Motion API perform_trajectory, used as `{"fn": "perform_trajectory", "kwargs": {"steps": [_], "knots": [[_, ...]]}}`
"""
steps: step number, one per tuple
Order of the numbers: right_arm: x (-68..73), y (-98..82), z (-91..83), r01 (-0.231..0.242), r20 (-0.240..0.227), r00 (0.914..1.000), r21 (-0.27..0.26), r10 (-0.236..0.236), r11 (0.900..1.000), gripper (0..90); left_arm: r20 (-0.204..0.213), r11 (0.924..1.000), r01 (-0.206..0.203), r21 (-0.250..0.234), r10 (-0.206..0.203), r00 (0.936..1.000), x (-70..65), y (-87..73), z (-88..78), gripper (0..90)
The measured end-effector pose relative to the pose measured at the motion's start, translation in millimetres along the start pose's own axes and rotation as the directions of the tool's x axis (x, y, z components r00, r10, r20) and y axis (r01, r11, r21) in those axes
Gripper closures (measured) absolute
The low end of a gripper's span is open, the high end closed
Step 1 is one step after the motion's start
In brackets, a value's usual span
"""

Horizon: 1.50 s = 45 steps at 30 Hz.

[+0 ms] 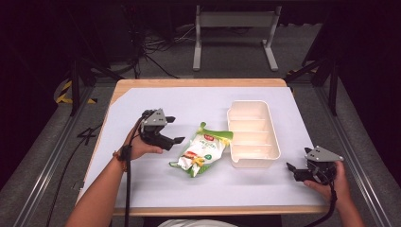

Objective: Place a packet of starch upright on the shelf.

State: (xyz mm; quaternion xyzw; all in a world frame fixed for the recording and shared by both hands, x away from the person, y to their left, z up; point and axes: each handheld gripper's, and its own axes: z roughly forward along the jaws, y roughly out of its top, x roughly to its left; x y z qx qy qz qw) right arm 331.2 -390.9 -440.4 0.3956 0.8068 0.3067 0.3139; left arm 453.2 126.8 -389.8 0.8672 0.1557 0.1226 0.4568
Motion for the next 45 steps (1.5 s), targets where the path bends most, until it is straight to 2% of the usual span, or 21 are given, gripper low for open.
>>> {"fn": "perform_trajectory", "kwargs": {"steps": [2, 4, 9, 17, 21, 22, 24, 26, 27, 28, 30, 31, 32, 33, 34, 36, 38, 39, 41, 42, 45], "knots": [[-0.7, -0.6, -0.3, -0.003, 0.001, 1.0, 0.0, 0.003, 1.0, 12.2, 0.007, 0.9995, -0.025, 0.019, 0.024, 0.9997, -1.1, 7.9, 11.7, 15.8], [-1.2, -1.5, -0.7, -0.005, 0.001, 1.0, 0.0, 0.005, 1.0, 12.2, 0.031, 0.9991, -0.036, 0.021, 0.035, 0.9989, -2.0, 15.1, 21.5, 15.8], [-1.7, -2.6, -1.5, -0.009, 0.002, 1.0, 0.0, 0.009, 1.0, 12.1, 0.055, 0.9965, -0.079, 0.029, 0.077, 0.9955, -8.9, 32.9, 40.0, 15.5], [-0.9, -2.3, -0.6, -0.001, -0.001, 1.0, 0.004, 0.001, 1.0, 12.4, 0.118, 0.9895, -0.133, 0.056, 0.126, 0.985, -14.8, 50.6, 64.3, 17.7], [-0.8, -2.5, -0.2, -0.001, -0.002, 1.0, 0.008, 0.001, 1.0, 12.4, 0.167, 0.9796, -0.18, 0.089, 0.164, 0.9722, -17.9, 54.2, 75.6, 23.4], [-0.8, -2.5, -0.3, 0.0, -0.002, 1.0, 0.008, 0.0, 1.0, 12.3, 0.187, 0.975, -0.201, 0.095, 0.181, 0.9657, -18.6, 54.5, 79.4, 25.6], [-0.8, -2.8, -0.4, 0.0, -0.003, 1.0, 0.008, 0.0, 1.0, 12.3, 0.203, 0.9617, -0.234, 0.143, 0.203, 0.9579, -20.8, 53.8, 87.1, 28.0], [-1.0, -2.9, -0.3, -0.001, -0.003, 1.0, 0.008, 0.001, 1.0, 12.2, 0.207, 0.9492, -0.25, 0.191, 0.21, 0.9555, -21.2, 51.8, 93.1, 30.6], [-1.1, -2.9, -0.2, -0.002, -0.003, 1.0, 0.007, 0.002, 1.0, 12.2, 0.208, 0.9485, -0.253, 0.191, 0.213, 0.9548, -20.7, 51.0, 94.8, 33.6], [-1.1, -2.8, -0.2, -0.001, -0.004, 1.0, 0.008, 0.001, 1.0, 12.4, 0.213, 0.956, -0.231, 0.181, 0.191, 0.9581, -19.6, 49.8, 95.8, 34.0], [-1.1, -2.9, -0.2, -0.004, -0.005, 1.0, 0.008, 0.004, 1.0, 12.7, 0.216, 0.9589, -0.225, 0.173, 0.186, 0.9586, -17.6, 48.7, 96.2, 41.1], [-1.1, -2.9, -0.2, -0.004, -0.006, 1.0, 0.008, 0.004, 1.0, 12.7, 0.208, 0.9586, -0.224, 0.176, 0.186, 0.9603, -16.7, 47.8, 95.7, 45.4], [-1.0, -2.8, -0.2, -0.003, -0.005, 1.0, 0.008, 0.003, 1.0, 12.8, 0.219, 0.9566, -0.229, 0.18, 0.188, 0.9575, -15.1, 47.2, 95.8, 51.5], [-0.8, -2.7, -0.1, -0.001, -0.005, 1.0, 0.008, 0.001, 1.0, 12.8, 0.242, 0.9524, -0.239, 0.189, 0.191, 0.9513, -15.3, 45.9, 96.7, 58.1], [-0.6, -2.5, -0.1, -0.001, -0.006, 1.0, 0.008, 0.001, 1.0, 12.8, 0.249, 0.9386, -0.275, 0.208, 0.222, 0.9429, -19.1, 44.3, 98.7, 63.2], [-0.6, -2.4, -0.1, 0.003, -0.007, 1.0, 0.008, -0.003, 1.0, 12.7, 0.265, 0.9211, -0.315, 0.229, 0.252, 0.9308, -26.0, 43.2, 101.1, 74.2], [-0.7, -2.5, -0.2, 0.002, -0.008, 1.0, 0.008, -0.002, 1.0, 12.6, 0.261, 0.9097, -0.339, 0.241, 0.275, 0.9253, -29.0, 44.3, 100.8, 81.0], [-0.7, -2.5, -0.2, 0.002, -0.008, 1.0, 0.009, -0.002, 1.0, 12.6, 0.258, 0.9078, -0.342, 0.242, 0.28, 0.9249, -29.6, 44.5, 100.2, 83.2], [-0.3, -2.4, -0.4, 0.006, -0.007, 1.0, 0.011, -0.006, 1.0, 12.7, 0.229, 0.9059, -0.338, 0.255, 0.283, 0.9313, -31.7, 43.8, 97.8, 85.3], [-0.2, -2.4, -0.6, 0.008, -0.007, 0.9999, 0.011, -0.008, 1.0, 12.6, 0.218, 0.9098, -0.331, 0.25, 0.28, 0.9349, -32.1, 42.5, 96.5, 86.6], [-0.3, -2.7, -0.7, 0.005, -0.009, 0.9999, 0.008, -0.005, 1.0, 12.4, 0.169, 0.9242, -0.294, 0.244, 0.258, 0.9512, -31.9, 37.8, 90.2, 88.4]]}}
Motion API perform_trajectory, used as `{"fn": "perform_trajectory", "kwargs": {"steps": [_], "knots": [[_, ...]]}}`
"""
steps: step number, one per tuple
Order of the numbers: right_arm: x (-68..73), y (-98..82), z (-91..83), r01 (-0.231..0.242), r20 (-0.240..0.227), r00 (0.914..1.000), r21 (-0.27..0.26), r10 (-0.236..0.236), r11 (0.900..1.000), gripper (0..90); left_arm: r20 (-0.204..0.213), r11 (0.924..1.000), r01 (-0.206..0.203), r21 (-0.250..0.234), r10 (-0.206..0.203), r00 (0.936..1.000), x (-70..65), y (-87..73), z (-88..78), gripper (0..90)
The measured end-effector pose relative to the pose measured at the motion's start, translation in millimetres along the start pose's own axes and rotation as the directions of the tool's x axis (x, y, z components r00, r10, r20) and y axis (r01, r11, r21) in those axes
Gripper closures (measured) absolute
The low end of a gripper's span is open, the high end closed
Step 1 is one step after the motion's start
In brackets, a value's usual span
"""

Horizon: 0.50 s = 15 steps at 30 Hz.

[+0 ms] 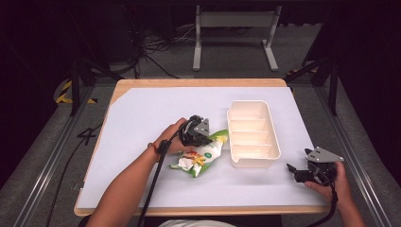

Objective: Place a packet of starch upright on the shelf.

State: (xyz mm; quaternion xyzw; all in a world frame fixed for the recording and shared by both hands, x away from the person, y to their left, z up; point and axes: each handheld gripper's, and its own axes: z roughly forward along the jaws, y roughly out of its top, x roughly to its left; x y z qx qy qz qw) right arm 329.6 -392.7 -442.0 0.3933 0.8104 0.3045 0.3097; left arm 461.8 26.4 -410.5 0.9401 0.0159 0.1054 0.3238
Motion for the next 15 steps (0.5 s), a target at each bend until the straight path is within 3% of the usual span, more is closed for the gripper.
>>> {"fn": "perform_trajectory", "kwargs": {"steps": [3, 6, 15], "knots": [[-0.7, 0.0, 0.3, 0.0, -0.004, 1.0, 0.001, 0.0, 1.0, 12.2, -0.05, 0.9982, 0.053, -0.027, -0.054, 0.9973, 0.0, -9.3, -5.6, 88.8], [-0.1, 0.3, 0.2, 0.004, 0.0, 1.0, 0.003, -0.004, 1.0, 12.3, -0.07, 0.9922, 0.108, -0.062, -0.113, 0.9912, 1.4, -17.4, -9.8, 89.0], [0.1, 0.7, 0.2, 0.002, 0.0, 1.0, 0.004, -0.002, 1.0, 12.3, -0.136, 0.9859, 0.14, -0.092, -0.151, 0.979, -0.8, -18.3, -27.0, 89.3]]}}
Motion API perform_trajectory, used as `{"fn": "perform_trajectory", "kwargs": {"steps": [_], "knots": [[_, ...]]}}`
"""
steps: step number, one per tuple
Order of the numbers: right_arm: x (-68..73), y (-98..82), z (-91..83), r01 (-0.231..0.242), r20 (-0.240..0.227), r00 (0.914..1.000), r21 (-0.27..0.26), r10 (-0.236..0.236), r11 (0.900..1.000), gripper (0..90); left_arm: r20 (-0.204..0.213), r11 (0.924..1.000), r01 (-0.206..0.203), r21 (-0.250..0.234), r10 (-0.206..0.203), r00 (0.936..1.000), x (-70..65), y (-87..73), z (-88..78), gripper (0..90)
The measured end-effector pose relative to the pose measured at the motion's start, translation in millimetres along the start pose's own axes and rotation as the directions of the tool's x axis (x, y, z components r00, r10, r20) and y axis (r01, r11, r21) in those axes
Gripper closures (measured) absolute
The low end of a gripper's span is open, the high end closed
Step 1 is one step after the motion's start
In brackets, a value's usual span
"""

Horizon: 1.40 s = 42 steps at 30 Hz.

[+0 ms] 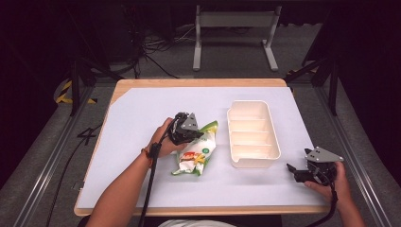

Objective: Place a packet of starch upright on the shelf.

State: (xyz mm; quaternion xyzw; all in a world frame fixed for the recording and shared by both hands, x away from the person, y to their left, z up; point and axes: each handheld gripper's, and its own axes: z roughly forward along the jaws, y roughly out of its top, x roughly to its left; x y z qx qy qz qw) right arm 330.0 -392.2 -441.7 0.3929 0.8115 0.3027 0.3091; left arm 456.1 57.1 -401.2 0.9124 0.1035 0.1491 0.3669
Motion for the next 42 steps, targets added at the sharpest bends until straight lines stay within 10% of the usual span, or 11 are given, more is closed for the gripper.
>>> {"fn": "perform_trajectory", "kwargs": {"steps": [19, 42], "knots": [[-0.4, 0.0, -0.7, 0.0, -0.02, 0.9998, -0.007, 0.0, 1.0, 12.1, -0.129, 0.9709, 0.016, -0.239, -0.048, 0.9905, -12.9, 22.9, -55.9, 89.7], [-1.8, -0.1, -1.8, -0.015, -0.015, 0.9998, -0.022, 0.014, 1.0, 12.0, -0.168, 0.9487, -0.049, -0.313, -0.005, 0.9857, -12.9, 61.7, -61.0, 89.8]]}}
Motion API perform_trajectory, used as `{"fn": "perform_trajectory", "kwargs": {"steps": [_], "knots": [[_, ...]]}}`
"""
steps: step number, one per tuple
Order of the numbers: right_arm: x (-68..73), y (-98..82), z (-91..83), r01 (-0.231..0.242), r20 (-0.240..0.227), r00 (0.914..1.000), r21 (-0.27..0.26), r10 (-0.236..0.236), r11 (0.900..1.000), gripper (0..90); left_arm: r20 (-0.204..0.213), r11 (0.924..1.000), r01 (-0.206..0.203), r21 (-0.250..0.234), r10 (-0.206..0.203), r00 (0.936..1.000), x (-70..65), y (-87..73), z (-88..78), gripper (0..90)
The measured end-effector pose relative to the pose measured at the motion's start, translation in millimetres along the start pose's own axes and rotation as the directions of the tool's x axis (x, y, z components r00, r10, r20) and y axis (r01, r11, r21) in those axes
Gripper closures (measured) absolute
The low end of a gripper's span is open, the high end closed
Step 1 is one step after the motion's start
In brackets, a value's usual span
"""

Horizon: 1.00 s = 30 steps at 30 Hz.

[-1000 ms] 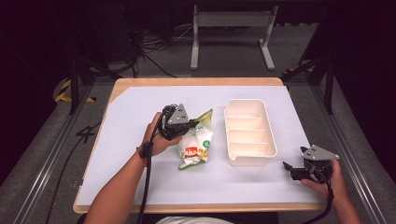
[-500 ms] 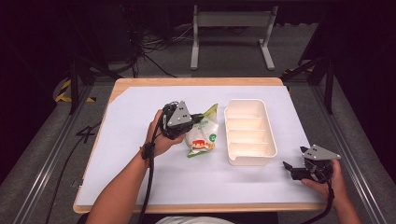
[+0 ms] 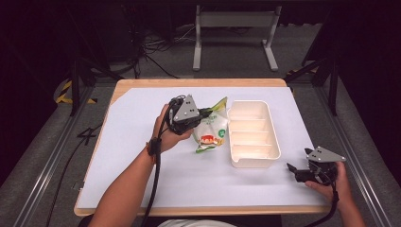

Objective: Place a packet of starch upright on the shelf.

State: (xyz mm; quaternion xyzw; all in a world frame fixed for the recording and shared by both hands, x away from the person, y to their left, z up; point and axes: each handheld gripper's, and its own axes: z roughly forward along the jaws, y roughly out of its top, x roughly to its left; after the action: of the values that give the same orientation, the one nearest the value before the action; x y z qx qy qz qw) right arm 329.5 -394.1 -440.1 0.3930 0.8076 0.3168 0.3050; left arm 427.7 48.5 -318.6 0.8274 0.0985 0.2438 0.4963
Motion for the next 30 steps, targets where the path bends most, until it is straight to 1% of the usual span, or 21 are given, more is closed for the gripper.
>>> {"fn": "perform_trajectory", "kwargs": {"steps": [2, 5, 11, 12, 13, 14, 17, 19, 23, 25, 26, 28, 29, 30], "knots": [[0.1, -0.1, 0.0, 0.001, 0.0, 1.0, 0.001, -0.001, 1.0, 12.0, 0.007, 1.0, 0.001, 0.002, -0.001, 1.0, -0.2, 1.5, 2.6, 89.8], [-0.2, -0.1, -0.2, -0.001, 0.0, 1.0, 0.0, 0.001, 1.0, 12.0, -0.003, 0.9999, -0.005, 0.008, 0.006, 1.0, 0.3, 3.8, 5.0, 89.8], [-0.4, -0.3, 0.2, -0.005, -0.002, 1.0, 0.0, 0.005, 1.0, 12.0, -0.015, 0.9999, -0.01, 0.003, 0.01, 0.9998, 3.7, 12.5, 7.6, 89.7], [-0.5, -0.3, 0.2, -0.004, -0.002, 1.0, 0.0, 0.004, 1.0, 12.0, -0.009, 0.9999, -0.015, 0.004, 0.015, 0.9999, 4.8, 15.1, 8.2, 89.7], [-0.3, -0.3, 0.1, -0.005, -0.004, 1.0, 0.0, 0.005, 1.0, 12.0, -0.012, 0.9997, -0.024, 0.006, 0.024, 0.9996, 6.0, 18.6, 8.3, 89.7], [-0.2, -0.3, 0.1, -0.006, -0.004, 1.0, -0.001, 0.006, 1.0, 12.0, -0.007, 0.9997, -0.023, 0.006, 0.023, 0.9997, 6.8, 21.6, 8.8, 89.8], [-0.7, -0.4, 0.0, -0.007, -0.003, 1.0, -0.001, 0.007, 1.0, 12.0, -0.002, 0.9982, -0.051, 0.031, 0.051, 0.9987, 9.2, 30.1, 11.9, 89.7], [-0.8, -0.4, 0.1, -0.008, -0.006, 0.9999, -0.001, 0.008, 1.0, 12.0, 0.013, 0.9976, -0.054, 0.044, 0.054, 0.9985, 10.3, 34.8, 15.5, 89.7], [-0.7, -0.6, 0.0, -0.009, -0.005, 1.0, -0.001, 0.009, 1.0, 12.0, 0.037, 0.9916, -0.095, 0.087, 0.092, 0.9951, 12.0, 47.1, 22.0, 89.7], [-1.3, -0.9, -0.1, -0.009, -0.005, 0.9999, -0.001, 0.009, 1.0, 12.0, 0.038, 0.9879, -0.106, 0.114, 0.102, 0.9941, 12.2, 53.9, 23.5, 89.7], [-1.4, -1.0, -0.1, -0.008, -0.004, 1.0, -0.002, 0.008, 1.0, 12.0, 0.043, 0.9859, -0.118, 0.118, 0.114, 0.9926, 13.0, 57.7, 24.3, 89.7], [-1.5, -1.0, -0.1, -0.007, -0.004, 1.0, -0.002, 0.007, 1.0, 12.0, 0.036, 0.9813, -0.14, 0.132, 0.137, 0.99, 13.0, 63.9, 24.5, 89.7], [-1.5, -1.0, -0.3, -0.009, -0.005, 0.9999, -0.002, 0.009, 1.0, 12.0, 0.035, 0.9798, -0.149, 0.134, 0.145, 0.9888, 13.1, 68.0, 24.0, 89.7], [-1.6, -1.0, -0.3, -0.01, -0.005, 0.9999, -0.002, 0.01, 1.0, 12.0, 0.032, 0.9799, -0.15, 0.131, 0.147, 0.9886, 13.0, 70.2, 23.6, 89.7]]}}
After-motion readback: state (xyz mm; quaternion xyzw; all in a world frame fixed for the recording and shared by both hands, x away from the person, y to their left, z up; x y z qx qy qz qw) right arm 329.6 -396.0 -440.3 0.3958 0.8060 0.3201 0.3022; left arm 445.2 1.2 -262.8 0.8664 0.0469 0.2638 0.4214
